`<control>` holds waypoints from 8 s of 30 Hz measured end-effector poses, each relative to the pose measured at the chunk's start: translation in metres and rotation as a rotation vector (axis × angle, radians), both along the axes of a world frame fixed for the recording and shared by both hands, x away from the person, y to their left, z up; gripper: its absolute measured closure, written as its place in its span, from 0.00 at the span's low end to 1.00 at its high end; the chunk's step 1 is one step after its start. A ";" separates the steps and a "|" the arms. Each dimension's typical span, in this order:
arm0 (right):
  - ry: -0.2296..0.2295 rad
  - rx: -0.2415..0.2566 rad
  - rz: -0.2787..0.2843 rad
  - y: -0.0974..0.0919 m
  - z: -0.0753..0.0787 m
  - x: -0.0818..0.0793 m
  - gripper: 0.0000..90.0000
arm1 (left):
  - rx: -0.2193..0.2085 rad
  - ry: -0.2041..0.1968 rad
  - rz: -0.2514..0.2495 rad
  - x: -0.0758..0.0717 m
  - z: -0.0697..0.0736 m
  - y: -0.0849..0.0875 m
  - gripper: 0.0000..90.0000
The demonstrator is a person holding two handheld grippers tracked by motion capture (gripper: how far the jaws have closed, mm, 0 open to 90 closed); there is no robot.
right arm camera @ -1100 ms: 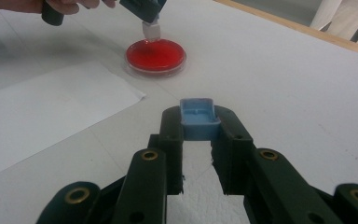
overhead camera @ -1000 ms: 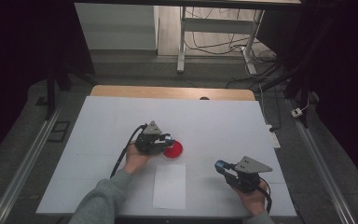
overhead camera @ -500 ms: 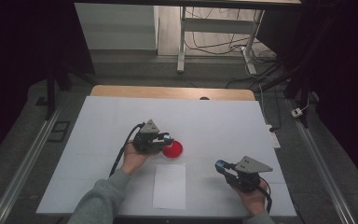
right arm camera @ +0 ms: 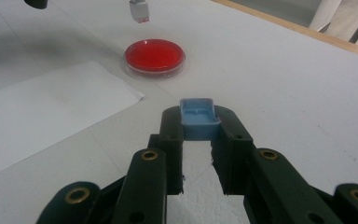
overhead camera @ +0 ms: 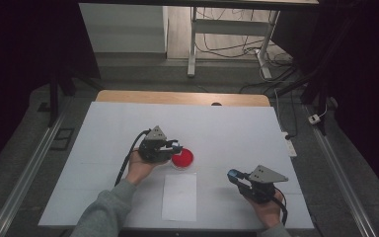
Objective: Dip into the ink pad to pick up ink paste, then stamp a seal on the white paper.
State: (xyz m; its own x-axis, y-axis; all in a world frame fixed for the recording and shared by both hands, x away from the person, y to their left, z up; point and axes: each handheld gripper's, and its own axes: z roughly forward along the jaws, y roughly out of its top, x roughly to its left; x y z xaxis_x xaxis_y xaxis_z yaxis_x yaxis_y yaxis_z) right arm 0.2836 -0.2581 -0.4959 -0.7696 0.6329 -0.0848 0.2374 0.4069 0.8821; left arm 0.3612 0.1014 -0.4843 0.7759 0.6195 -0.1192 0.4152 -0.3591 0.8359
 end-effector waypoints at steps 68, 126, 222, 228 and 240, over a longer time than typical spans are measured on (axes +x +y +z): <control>-0.001 0.002 0.004 0.000 0.000 0.001 0.82 | -0.019 0.012 -0.133 -0.046 0.018 0.010 0.73; -0.001 0.007 0.003 0.000 0.000 0.000 0.82 | 0.009 0.073 -0.194 -0.095 -0.004 0.003 0.73; -0.002 0.008 0.004 0.000 0.000 0.000 0.82 | 0.155 0.021 -0.171 -0.094 -0.045 -0.025 0.73; -0.002 0.007 0.005 0.000 0.000 0.000 0.82 | 0.155 0.013 -0.164 -0.096 -0.046 -0.025 0.73; -0.003 0.006 0.009 0.001 0.000 0.000 0.82 | 0.150 0.002 -0.150 -0.098 -0.048 -0.025 0.73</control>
State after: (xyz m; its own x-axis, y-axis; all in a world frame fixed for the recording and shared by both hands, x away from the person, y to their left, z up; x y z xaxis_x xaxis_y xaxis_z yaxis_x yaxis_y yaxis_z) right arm 0.2832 -0.2573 -0.4962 -0.7750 0.6265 -0.0835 0.2307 0.4034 0.8855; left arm 0.2631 0.0762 -0.5319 0.8609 0.5076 -0.0358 0.3488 -0.5374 0.7678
